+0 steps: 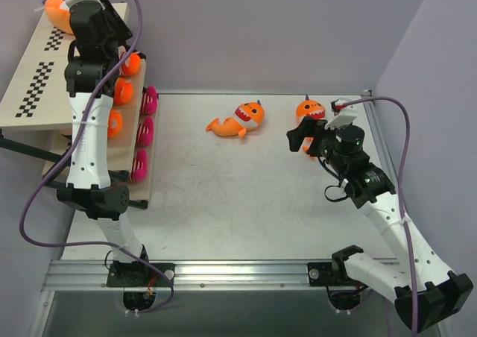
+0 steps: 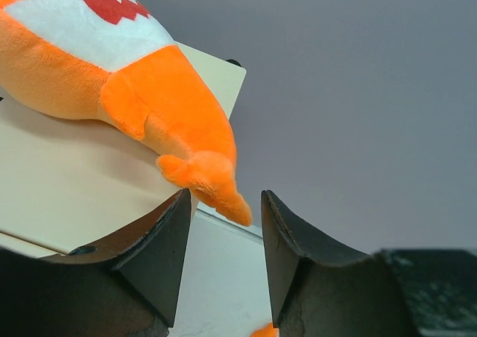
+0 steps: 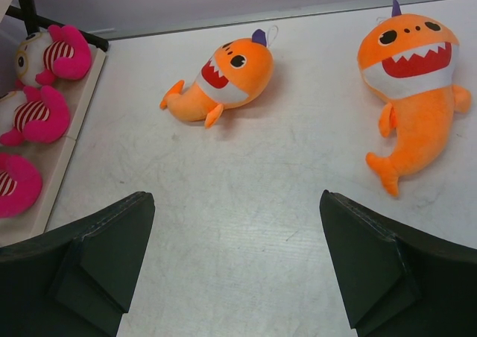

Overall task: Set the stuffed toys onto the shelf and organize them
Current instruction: Place the stuffed toy onto shelf

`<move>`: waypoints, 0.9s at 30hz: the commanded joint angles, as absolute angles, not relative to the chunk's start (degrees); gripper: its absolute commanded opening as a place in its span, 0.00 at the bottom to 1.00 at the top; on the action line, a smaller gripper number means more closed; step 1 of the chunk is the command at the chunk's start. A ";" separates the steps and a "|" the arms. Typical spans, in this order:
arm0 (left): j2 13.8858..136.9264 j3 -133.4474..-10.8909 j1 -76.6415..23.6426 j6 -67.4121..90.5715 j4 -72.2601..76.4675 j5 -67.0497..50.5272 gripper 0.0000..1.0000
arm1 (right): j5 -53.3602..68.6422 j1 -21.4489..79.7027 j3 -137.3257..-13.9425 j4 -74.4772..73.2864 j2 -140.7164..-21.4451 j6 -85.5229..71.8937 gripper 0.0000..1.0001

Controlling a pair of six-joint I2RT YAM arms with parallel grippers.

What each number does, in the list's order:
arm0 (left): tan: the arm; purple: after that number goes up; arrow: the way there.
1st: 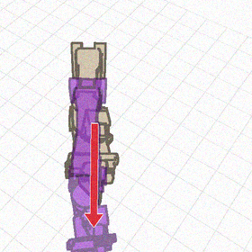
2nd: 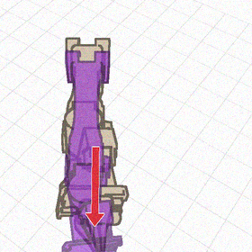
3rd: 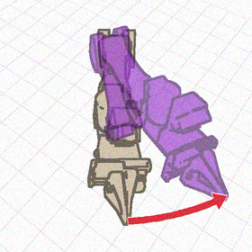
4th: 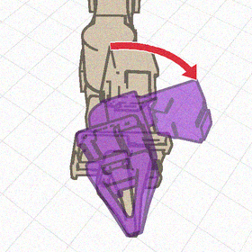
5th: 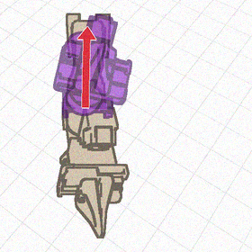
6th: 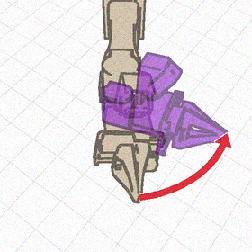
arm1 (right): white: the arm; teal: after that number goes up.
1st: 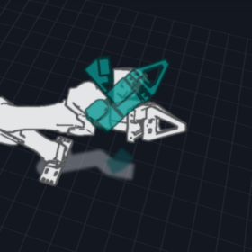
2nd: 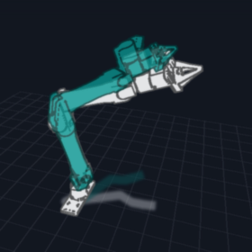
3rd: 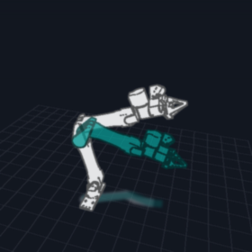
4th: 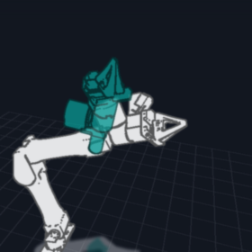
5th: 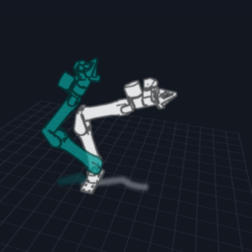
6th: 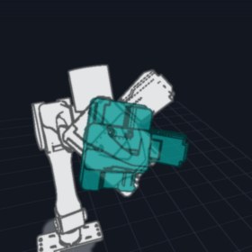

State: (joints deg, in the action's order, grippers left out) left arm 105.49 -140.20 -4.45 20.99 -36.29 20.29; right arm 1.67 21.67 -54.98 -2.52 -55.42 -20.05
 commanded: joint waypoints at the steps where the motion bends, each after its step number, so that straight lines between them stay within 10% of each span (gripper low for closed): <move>1: 106.17 -142.91 -3.87 22.50 -35.33 20.21 0.49 | 0.62 21.09 -54.49 -0.44 -53.70 -18.99 0.99; 27: 110.04 -142.91 -3.16 23.29 -26.28 23.29 0.14 | 0.18 20.48 -54.05 -0.88 -53.53 -18.37 0.99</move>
